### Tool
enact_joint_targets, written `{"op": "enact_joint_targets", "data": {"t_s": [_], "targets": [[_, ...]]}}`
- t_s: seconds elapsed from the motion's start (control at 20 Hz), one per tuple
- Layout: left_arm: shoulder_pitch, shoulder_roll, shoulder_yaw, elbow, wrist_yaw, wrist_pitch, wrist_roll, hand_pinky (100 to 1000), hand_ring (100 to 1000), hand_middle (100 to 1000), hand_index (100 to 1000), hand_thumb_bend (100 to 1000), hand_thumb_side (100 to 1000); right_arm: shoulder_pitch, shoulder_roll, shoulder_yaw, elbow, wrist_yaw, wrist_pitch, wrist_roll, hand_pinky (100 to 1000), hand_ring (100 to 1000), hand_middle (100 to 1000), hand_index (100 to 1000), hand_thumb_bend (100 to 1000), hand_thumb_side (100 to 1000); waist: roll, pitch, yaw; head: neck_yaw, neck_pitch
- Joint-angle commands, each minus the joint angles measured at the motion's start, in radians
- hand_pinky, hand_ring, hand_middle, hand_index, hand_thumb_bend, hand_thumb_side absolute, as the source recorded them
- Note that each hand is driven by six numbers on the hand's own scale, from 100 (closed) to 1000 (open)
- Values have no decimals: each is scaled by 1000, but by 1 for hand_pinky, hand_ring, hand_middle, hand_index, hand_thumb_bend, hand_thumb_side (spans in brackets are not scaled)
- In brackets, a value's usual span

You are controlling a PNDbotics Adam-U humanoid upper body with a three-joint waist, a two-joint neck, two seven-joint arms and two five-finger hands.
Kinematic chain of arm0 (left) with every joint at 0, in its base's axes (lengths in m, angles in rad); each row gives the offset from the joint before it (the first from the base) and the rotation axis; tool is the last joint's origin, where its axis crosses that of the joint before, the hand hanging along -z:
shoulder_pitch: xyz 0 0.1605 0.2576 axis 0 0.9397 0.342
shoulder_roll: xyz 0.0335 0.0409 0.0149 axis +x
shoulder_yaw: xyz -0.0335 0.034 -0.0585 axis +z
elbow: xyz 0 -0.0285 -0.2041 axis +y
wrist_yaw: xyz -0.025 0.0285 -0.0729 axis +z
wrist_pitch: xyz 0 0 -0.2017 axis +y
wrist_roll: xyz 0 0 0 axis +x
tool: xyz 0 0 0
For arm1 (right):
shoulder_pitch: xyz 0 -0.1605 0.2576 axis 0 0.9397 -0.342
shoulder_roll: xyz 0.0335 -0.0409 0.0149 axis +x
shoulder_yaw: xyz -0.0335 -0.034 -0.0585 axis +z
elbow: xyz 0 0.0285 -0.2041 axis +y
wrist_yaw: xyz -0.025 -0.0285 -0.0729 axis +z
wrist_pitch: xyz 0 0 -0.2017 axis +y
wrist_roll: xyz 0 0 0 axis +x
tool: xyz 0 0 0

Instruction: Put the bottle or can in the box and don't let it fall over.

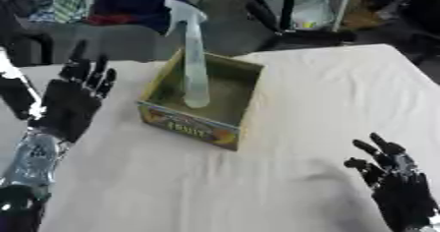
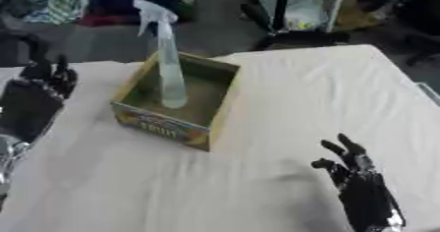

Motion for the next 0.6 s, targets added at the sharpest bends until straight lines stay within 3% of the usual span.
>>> {"op": "enact_joint_targets", "data": {"t_s": [0.05,0.3,0.6], "targets": [[51,-42,22,-34,-123,4,-8,578,770,288,1000,406,939,2,-24,-15,-12,1,-2,-14,1000,611,834,1000,100,792,0,-17,11,-2,16],[93,-131,-7,13,-322,35,-145,616,834,416,1000,340,938,8,-25,-11,-13,-8,-3,-10,1000,611,834,1000,100,789,-4,-28,19,13,41],[68,-171,-52,80,-361,46,-236,631,924,515,1000,349,922,7,-23,-1,-16,-20,-2,4,1000,611,834,1000,100,786,-10,-32,16,30,44]]}}
